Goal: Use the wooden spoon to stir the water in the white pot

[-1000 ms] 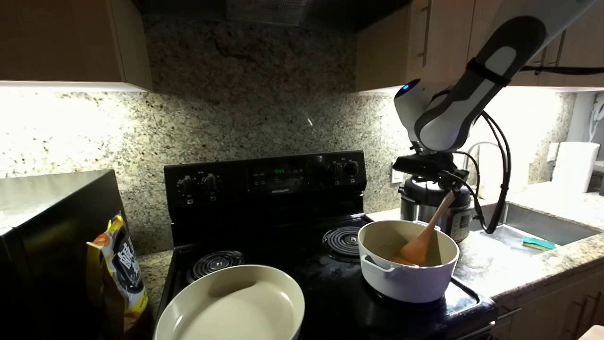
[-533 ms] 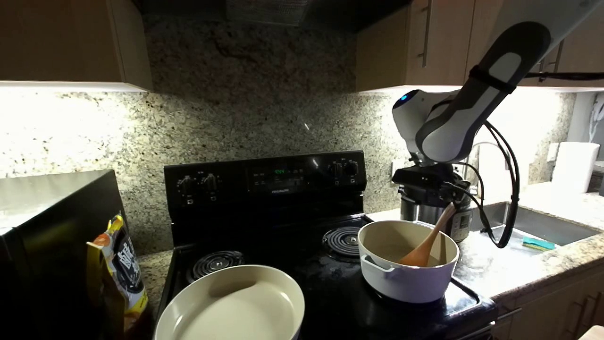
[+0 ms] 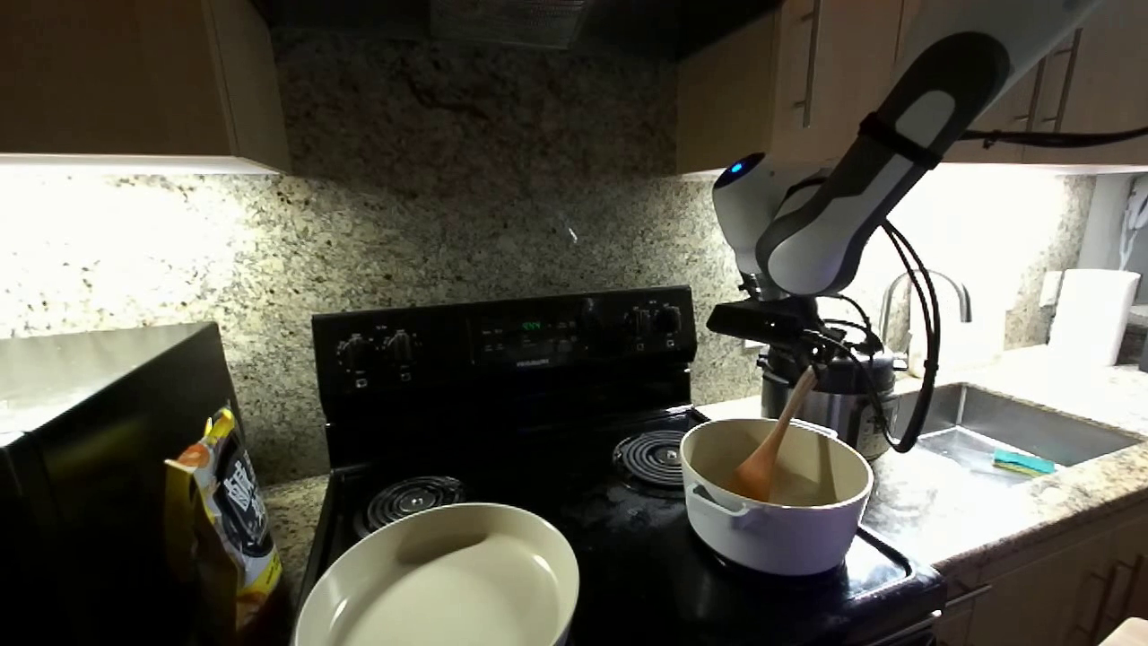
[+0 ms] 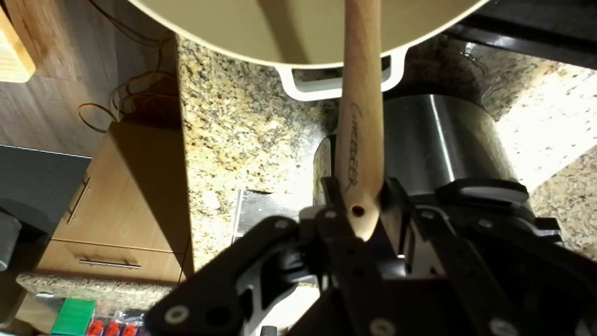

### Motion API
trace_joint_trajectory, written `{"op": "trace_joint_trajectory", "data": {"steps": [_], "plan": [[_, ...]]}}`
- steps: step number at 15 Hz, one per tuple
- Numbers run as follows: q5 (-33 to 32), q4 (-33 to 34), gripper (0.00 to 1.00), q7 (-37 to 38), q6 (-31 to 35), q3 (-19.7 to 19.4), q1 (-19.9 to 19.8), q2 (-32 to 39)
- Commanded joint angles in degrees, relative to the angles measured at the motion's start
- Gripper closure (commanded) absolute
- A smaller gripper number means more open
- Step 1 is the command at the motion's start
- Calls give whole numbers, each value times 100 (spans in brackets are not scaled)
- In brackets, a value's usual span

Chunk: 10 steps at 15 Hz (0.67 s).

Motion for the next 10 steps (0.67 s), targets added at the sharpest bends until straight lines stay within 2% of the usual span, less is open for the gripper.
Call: {"op": "trace_joint_trajectory", "data": {"steps": [1, 5, 10], "plan": [[221, 320, 90, -124, -3, -52, -71, 236], [199, 256, 90, -36, 20, -211, -177, 247], [-63, -226, 90, 12, 161, -463, -395, 15]]}}
